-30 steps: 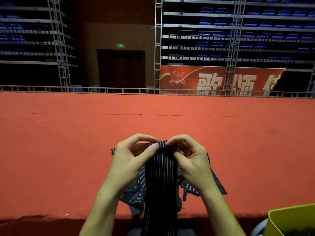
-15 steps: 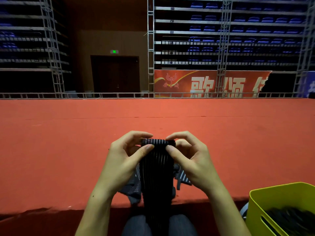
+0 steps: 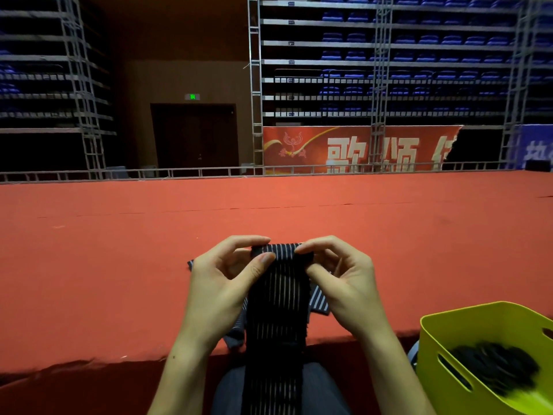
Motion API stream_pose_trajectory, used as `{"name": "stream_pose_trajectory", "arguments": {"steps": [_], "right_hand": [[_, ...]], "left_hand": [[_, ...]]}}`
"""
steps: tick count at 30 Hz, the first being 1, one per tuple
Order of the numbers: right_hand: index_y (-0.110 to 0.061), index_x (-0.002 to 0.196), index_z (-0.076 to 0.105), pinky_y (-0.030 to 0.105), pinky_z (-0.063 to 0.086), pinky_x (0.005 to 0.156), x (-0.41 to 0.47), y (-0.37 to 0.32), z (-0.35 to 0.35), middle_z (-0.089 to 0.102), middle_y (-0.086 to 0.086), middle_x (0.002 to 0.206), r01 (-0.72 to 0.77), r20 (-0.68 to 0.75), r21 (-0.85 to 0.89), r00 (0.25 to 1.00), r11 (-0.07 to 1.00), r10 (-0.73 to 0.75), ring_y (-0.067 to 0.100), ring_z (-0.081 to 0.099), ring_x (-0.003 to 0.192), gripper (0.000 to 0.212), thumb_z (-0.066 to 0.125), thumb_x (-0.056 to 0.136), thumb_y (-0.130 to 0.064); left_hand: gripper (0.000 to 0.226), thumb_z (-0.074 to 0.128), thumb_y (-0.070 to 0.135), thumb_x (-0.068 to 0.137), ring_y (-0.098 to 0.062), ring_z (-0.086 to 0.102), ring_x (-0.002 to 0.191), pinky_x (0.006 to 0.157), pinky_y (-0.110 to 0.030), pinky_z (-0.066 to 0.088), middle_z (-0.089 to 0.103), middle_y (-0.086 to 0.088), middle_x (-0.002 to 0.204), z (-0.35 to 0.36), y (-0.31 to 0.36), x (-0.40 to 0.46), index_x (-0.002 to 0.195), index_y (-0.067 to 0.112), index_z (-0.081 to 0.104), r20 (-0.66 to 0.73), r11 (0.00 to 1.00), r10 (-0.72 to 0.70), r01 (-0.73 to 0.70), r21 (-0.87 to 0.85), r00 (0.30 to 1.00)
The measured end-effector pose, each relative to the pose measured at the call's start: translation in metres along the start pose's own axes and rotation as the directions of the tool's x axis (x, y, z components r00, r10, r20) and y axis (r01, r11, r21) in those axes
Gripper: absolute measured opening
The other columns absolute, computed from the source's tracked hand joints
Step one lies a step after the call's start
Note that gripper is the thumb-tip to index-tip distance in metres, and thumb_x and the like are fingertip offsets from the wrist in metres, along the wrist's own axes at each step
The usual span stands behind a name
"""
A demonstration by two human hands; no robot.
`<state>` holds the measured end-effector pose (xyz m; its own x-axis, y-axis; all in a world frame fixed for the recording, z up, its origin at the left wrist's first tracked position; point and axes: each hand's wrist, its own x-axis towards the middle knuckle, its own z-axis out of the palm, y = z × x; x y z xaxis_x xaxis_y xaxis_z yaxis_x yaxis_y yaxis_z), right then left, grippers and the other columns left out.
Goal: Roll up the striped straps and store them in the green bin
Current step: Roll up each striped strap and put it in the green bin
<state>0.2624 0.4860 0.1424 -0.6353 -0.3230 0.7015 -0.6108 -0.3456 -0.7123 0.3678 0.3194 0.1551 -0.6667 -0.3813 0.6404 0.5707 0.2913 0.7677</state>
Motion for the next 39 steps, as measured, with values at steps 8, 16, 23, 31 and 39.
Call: {"name": "stream_pose_trajectory", "arguments": {"steps": [8,16,23,31,39], "right_hand": [[-0.026,0.119,0.072,0.051,0.064,0.077,-0.014,-0.011,-0.007,0.079,0.011,0.089,-0.123,0.085,-0.053,0.988,0.991,0.127,0.027,0.077,0.085,0.02,0.075,0.099,-0.028],[-0.02,0.113,0.077,0.037,0.062,0.085,-0.021,-0.008,-0.001,0.08,0.008,0.097,-0.004,0.061,-0.021,0.998,1.0,0.006,0.024,0.078,0.095,0.017,0.073,0.1,-0.01],[-0.021,0.106,0.074,0.031,0.059,0.087,-0.022,-0.001,0.001,0.077,0.003,0.107,-0.005,0.015,-0.044,1.0,0.999,0.005,0.019,0.074,0.103,0.034,0.069,0.095,0.011],[-0.032,0.123,0.073,0.06,0.063,0.087,-0.028,-0.006,0.0,0.081,0.011,0.101,-0.088,0.072,-0.016,0.993,0.996,0.089,0.028,0.079,0.098,0.025,0.076,0.1,-0.024],[-0.016,0.116,0.071,0.039,0.061,0.086,-0.027,-0.005,-0.002,0.079,0.011,0.1,-0.005,0.031,0.023,1.0,1.0,0.004,0.023,0.076,0.094,0.021,0.073,0.099,-0.004]], "left_hand": [[0.024,0.077,-0.004,0.093,-0.014,0.079,0.102,0.086,-0.021,0.059,0.082,-0.001,0.102,-0.004,-0.003,-0.013,0.111,0.013,0.076,0.011,0.993,0.064,-0.065,0.095,0.998],[0.014,0.073,0.025,0.096,-0.01,0.078,0.092,0.079,-0.021,0.056,0.083,-0.003,0.095,-0.004,-0.002,-0.018,0.107,0.016,0.077,0.012,0.997,-0.046,0.045,0.069,0.999],[0.019,0.077,0.012,0.096,-0.012,0.078,0.103,0.085,-0.021,0.059,0.083,-0.002,0.105,0.004,-0.001,-0.016,0.114,0.016,0.078,-0.004,0.999,-0.034,0.034,0.028,0.999],[0.029,0.077,-0.001,0.093,-0.015,0.078,0.109,0.089,-0.019,0.058,0.082,-0.002,0.11,0.001,-0.003,-0.018,0.119,0.011,0.075,-0.019,0.999,-0.031,0.032,0.016,0.999],[0.017,0.076,0.025,0.096,-0.012,0.078,0.098,0.082,-0.022,0.057,0.083,-0.006,0.101,0.001,-0.002,-0.018,0.109,0.015,0.078,0.035,0.995,-0.094,0.093,0.021,0.995]]}}
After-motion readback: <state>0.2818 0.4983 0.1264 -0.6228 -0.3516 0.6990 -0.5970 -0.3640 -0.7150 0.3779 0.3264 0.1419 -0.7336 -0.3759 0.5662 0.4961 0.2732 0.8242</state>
